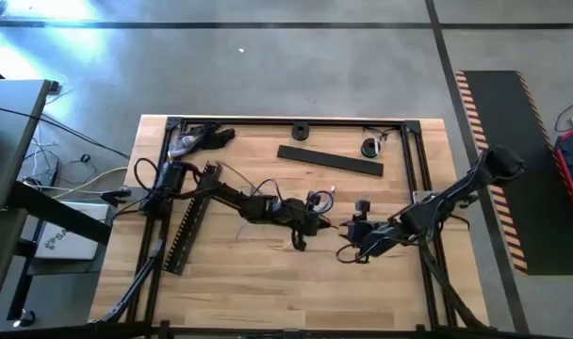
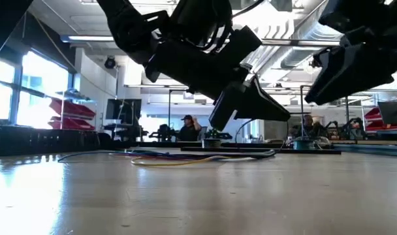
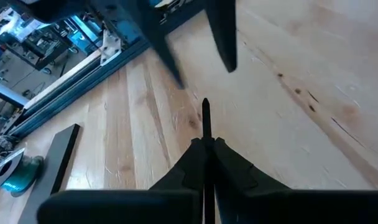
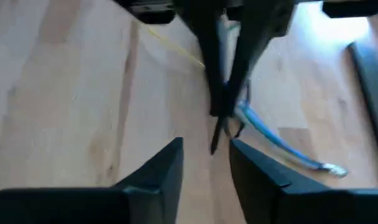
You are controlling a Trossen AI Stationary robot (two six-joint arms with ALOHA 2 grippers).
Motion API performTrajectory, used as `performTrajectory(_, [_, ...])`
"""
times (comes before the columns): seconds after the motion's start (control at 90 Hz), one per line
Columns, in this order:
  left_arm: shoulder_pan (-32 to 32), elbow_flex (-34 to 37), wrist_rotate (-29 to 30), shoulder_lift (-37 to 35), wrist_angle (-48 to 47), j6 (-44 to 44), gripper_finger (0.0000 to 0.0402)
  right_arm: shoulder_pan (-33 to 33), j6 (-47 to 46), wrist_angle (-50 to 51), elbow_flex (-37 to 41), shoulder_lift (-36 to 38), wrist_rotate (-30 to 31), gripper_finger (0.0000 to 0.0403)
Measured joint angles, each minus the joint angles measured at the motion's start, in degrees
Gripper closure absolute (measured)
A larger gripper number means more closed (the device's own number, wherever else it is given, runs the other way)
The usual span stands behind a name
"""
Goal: Ziptie cables
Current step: Insert the right cable zip tie into the cable wires
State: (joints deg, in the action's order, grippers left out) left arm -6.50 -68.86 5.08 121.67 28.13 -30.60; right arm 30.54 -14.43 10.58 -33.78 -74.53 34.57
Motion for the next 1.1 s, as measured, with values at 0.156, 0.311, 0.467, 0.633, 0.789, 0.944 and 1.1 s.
performTrajectory(0.156, [0.09, 0.0, 0.0, 0.0, -0.01, -0.02, 0.0401, 0.0, 4.24, -3.37, 0.14, -3.24, 1.18, 0.0239])
performTrajectory(0.311, [0.17, 0.0, 0.0, 0.0, -0.01, -0.01, 0.0401, -0.02, 5.31, -5.58, 0.14, -7.04, 3.1, 0.0254])
performTrajectory(0.467, [0.24, 0.0, 0.0, 0.0, -0.01, -0.03, 0.0401, -0.15, 3.6, -6.16, 0.14, -7.99, 3.43, 0.0288])
performTrajectory(0.633, [0.32, 0.0, 0.01, 0.0, 0.01, -0.03, 0.0401, -0.26, 1.39, -6.22, 0.11, -7.94, 3.92, 0.0331])
performTrajectory(0.789, [0.48, 0.0, 0.13, 0.0, 0.13, -0.03, 0.0401, -0.99, 0.19, -5.91, 0.11, -8.12, 3.98, 0.0373])
performTrajectory(0.944, [0.5, 0.0, 0.11, 0.0, 0.14, -0.05, 0.0401, -1.31, 0.01, -5.8, 0.11, -8.16, 4.19, 0.04])
performTrajectory(1.1, [0.58, 0.0, 0.08, -0.01, 0.14, -1.14, 0.0401, -1.15, -2.91, -5.42, 0.11, -8.16, 4.35, 0.0402])
